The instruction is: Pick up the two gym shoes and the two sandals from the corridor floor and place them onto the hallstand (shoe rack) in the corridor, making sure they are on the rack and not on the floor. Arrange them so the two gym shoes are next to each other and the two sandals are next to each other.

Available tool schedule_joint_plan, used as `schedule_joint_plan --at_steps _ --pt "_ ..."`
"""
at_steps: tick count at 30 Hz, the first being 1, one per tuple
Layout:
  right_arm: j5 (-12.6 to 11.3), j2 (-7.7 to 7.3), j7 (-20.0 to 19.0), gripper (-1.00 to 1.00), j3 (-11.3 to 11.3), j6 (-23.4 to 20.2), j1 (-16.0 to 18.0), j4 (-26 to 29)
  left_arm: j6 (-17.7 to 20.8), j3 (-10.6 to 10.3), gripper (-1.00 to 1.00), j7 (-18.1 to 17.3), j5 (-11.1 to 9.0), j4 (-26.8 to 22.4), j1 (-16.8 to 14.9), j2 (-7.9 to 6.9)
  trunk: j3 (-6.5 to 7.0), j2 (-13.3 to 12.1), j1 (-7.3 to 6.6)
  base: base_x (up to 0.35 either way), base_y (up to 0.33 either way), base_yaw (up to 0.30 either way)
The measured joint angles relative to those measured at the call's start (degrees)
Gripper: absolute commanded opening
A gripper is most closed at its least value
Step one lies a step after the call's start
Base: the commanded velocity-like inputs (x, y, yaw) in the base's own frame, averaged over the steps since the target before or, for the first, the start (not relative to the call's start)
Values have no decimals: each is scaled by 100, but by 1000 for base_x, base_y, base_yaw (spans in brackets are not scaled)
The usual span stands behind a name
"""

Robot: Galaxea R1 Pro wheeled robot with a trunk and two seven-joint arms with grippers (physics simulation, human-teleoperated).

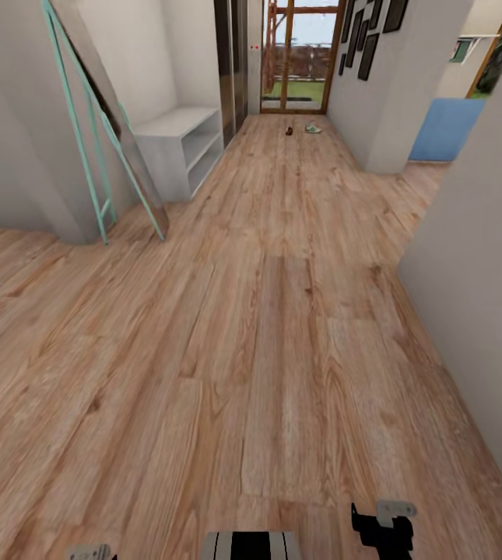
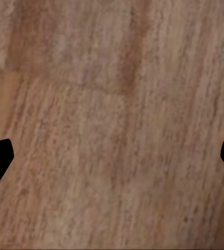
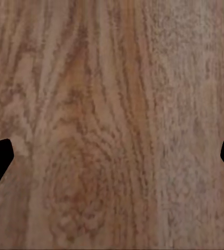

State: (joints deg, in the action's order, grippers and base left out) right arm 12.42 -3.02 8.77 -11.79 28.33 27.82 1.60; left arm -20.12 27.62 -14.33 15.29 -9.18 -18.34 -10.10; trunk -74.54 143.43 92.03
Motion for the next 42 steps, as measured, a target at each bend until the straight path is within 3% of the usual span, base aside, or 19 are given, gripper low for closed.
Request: schedule_joint_plan --at_steps 24,42 --pt "7 27 -8 100 0 0 0 -4 0 0 100 0 -10 0 0 -3 0 0 0 338 0 -2" --pt "15 37 -8 100 0 0 0 -4 0 0 100 0 -10 0 0 -1 0 0 0 338 0 -77"
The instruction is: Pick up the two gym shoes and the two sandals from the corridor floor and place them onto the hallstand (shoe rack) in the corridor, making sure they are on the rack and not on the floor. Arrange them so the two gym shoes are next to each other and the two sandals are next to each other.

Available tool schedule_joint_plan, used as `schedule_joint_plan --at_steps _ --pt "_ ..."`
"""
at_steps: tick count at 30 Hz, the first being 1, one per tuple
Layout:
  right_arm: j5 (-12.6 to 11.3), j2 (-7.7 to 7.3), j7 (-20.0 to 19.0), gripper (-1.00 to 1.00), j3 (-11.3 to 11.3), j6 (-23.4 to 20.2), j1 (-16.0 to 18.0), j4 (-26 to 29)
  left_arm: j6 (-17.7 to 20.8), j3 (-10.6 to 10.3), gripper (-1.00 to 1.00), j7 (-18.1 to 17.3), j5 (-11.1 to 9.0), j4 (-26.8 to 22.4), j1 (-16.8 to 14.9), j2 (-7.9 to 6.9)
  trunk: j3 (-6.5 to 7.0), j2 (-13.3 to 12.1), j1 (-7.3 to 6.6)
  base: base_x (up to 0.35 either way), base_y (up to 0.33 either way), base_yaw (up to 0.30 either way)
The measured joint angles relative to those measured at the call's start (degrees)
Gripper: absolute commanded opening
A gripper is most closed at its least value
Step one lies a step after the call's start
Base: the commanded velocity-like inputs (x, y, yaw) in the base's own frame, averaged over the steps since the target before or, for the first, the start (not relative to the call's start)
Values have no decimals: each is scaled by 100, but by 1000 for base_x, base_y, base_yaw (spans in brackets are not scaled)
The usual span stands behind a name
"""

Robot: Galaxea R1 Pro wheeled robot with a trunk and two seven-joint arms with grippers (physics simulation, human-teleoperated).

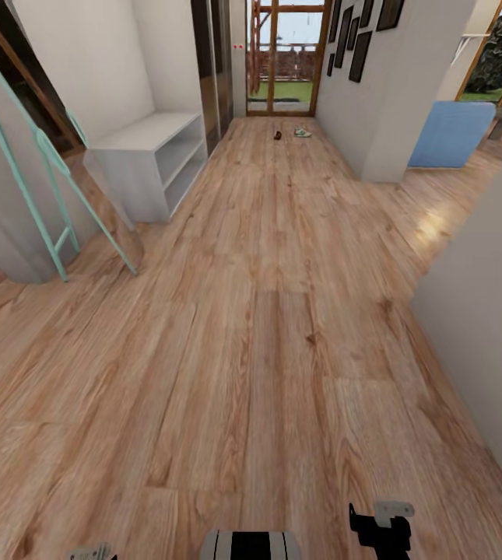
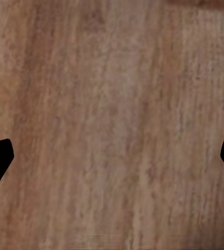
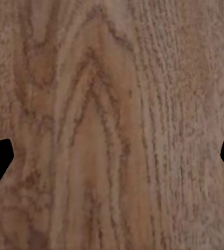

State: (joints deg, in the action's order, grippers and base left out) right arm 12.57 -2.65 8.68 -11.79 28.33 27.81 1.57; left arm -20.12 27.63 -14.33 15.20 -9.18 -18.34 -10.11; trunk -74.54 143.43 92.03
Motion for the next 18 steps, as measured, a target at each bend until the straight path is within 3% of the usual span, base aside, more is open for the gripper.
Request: schedule_joint_plan --at_steps 18 --pt "0 1 0 100 0 0 -3 0 0 0 100 0 0 0 0 0 0 0 0 338 0 -1"
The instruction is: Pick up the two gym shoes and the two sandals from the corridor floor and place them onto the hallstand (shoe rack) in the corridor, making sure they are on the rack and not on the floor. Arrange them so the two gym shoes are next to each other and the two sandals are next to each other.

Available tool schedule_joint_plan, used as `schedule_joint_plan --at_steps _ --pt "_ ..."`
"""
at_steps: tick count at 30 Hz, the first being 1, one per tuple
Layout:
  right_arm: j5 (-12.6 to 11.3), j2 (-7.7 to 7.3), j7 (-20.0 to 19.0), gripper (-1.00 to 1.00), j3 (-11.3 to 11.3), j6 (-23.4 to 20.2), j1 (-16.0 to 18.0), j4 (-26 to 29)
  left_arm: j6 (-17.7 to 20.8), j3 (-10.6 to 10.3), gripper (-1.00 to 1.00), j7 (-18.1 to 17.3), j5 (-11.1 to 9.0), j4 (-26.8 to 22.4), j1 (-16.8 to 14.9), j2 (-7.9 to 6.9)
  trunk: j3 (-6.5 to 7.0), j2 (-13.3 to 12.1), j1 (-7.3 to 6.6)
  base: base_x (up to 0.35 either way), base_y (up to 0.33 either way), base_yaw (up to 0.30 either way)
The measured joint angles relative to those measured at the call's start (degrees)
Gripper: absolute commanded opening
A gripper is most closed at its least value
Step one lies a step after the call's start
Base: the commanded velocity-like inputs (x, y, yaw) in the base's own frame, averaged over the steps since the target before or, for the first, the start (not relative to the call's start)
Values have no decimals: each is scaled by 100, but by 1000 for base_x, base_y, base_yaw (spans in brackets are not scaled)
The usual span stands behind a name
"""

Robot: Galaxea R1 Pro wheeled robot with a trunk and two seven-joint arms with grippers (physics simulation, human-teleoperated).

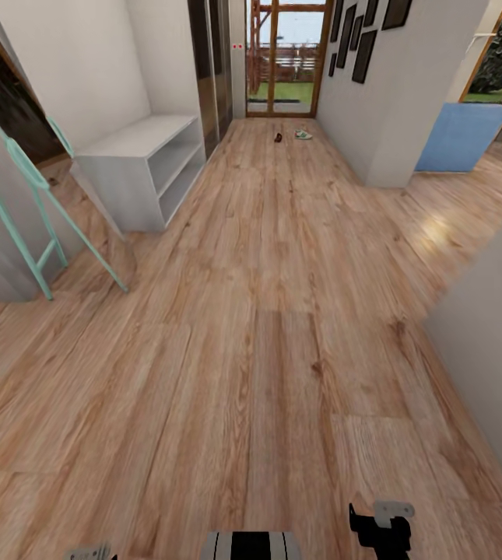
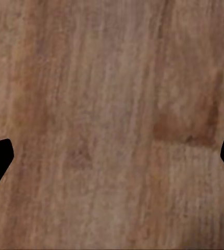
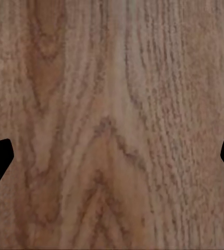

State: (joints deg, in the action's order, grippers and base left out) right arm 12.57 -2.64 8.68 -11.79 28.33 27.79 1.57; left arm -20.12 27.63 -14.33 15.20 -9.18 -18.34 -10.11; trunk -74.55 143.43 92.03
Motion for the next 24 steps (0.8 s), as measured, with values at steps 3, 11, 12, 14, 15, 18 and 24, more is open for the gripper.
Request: schedule_joint_plan --at_steps 3,11,12,14,15,18,24 --pt "0 0 0 100 0 0 0 0 0 0 100 0 0 0 0 0 0 0 0 338 0 0" --pt "0 0 0 100 0 0 2 0 0 0 100 0 0 0 0 0 0 0 0 338 0 0" --pt "0 0 0 100 0 0 2 0 0 0 100 0 0 0 0 0 0 0 0 338 0 0" --pt "0 0 0 100 0 0 1 0 0 0 100 0 0 0 0 0 0 0 0 338 0 0" --pt "0 0 0 100 1 0 1 0 0 0 100 0 0 0 0 0 0 0 0 338 0 0" --pt "0 0 0 100 1 0 -1 0 0 0 100 0 0 0 0 0 0 0 0 338 0 0" --pt "0 0 0 100 0 0 -2 0 0 0 100 0 0 0 0 0 0 0 0 338 0 0"
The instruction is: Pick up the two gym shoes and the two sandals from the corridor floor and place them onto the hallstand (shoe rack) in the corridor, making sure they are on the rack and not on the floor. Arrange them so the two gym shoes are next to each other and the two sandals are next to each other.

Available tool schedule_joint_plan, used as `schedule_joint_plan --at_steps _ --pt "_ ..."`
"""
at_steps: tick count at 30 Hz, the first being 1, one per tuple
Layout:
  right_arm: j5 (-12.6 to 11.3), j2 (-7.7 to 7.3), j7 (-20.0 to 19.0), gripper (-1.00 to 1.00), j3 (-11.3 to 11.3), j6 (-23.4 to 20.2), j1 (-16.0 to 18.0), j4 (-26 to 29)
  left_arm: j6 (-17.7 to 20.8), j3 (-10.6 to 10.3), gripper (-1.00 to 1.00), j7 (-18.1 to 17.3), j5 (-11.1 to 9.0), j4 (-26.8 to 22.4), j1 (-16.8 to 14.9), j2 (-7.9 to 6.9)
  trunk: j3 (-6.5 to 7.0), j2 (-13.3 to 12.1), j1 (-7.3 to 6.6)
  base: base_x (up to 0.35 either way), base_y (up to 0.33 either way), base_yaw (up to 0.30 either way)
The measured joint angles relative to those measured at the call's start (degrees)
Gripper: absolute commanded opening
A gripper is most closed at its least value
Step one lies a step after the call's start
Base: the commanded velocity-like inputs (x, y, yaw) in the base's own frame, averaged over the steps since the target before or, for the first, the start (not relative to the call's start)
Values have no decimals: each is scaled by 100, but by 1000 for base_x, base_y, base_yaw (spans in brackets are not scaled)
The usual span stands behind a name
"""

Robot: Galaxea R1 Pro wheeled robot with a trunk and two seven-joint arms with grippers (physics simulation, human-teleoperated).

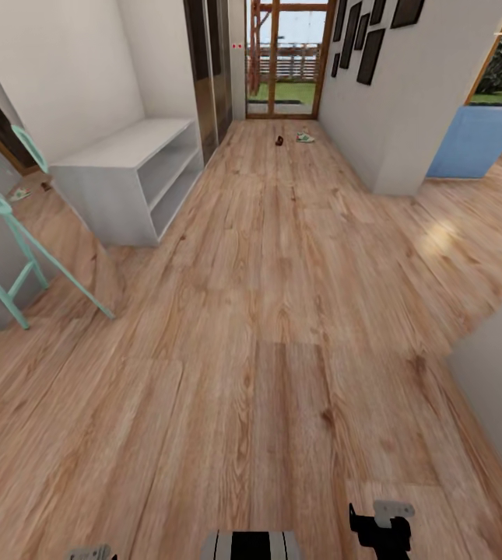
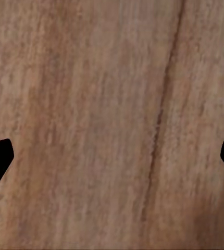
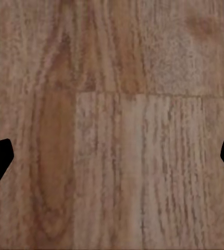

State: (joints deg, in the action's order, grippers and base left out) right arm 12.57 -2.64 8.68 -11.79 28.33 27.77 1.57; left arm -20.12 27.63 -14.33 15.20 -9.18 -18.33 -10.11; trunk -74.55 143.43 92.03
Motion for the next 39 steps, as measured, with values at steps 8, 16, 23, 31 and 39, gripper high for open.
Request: schedule_joint_plan --at_steps 8,16,23,31,39 --pt "0 0 0 100 1 0 -2 0 0 0 100 0 0 0 0 0 0 0 0 338 0 0" --pt "0 0 0 100 1 0 -2 0 0 0 100 0 0 0 0 0 0 0 0 338 0 0" --pt "0 0 0 100 0 0 -3 0 0 0 100 0 0 0 0 0 0 0 0 338 0 0" --pt "0 0 0 100 3 0 -3 0 0 0 100 0 0 0 0 0 0 0 0 338 0 0" --pt "0 0 0 100 0 0 -3 0 0 0 100 0 0 0 0 0 0 0 0 338 0 0"
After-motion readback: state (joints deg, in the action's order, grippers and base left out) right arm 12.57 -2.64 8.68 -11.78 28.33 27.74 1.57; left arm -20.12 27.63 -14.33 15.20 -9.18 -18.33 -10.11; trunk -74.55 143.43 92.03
